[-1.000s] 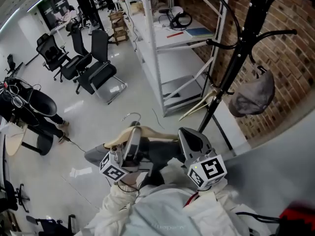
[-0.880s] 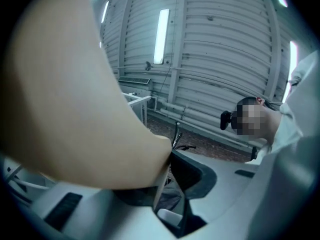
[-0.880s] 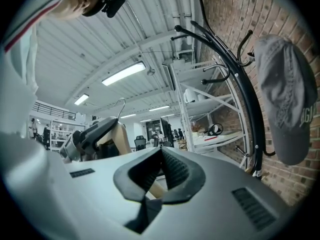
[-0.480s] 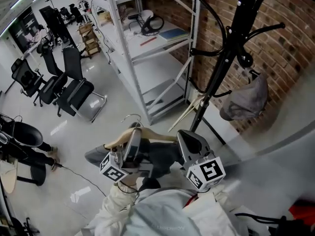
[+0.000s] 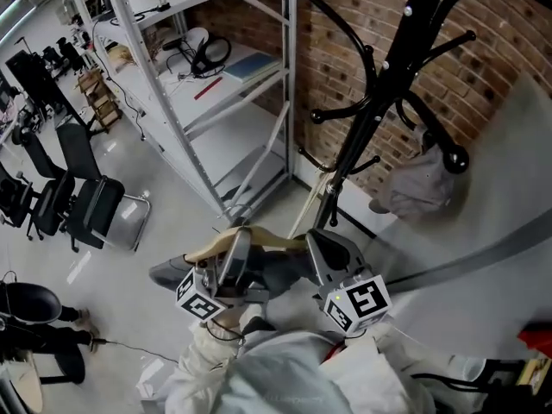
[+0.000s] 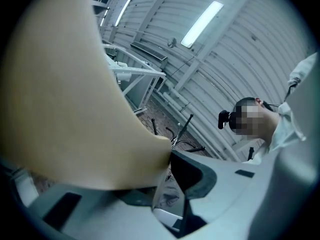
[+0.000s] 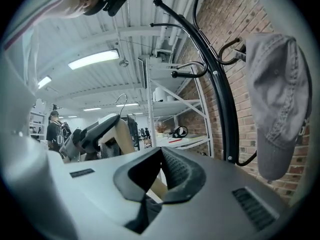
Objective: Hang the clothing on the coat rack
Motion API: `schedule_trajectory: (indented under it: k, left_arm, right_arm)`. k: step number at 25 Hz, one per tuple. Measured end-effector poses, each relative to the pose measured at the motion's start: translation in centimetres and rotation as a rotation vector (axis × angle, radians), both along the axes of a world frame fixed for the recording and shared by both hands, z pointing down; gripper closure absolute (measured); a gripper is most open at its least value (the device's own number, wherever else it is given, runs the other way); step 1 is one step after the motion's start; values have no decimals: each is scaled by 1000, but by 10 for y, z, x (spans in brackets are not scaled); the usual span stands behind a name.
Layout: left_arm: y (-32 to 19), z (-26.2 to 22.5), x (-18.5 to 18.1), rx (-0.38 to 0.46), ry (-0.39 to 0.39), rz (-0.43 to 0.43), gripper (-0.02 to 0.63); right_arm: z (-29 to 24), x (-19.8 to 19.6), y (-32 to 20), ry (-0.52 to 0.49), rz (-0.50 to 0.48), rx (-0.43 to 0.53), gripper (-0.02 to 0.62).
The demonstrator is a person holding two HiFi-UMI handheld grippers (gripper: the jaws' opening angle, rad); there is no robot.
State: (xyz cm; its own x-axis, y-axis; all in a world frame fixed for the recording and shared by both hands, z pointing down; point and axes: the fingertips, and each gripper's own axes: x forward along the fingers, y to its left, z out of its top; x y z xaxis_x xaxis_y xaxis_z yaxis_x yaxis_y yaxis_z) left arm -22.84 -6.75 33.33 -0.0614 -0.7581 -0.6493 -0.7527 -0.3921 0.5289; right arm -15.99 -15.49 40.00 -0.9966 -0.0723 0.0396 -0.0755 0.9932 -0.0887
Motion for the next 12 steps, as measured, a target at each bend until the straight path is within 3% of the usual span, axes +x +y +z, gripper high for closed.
schedule_trajectory:
  k: [12]
  left_arm:
    - [-32, -3, -24, 5, -16, 269, 495]
  right_arm:
    - [-3, -11, -13, 5, 260, 9, 571]
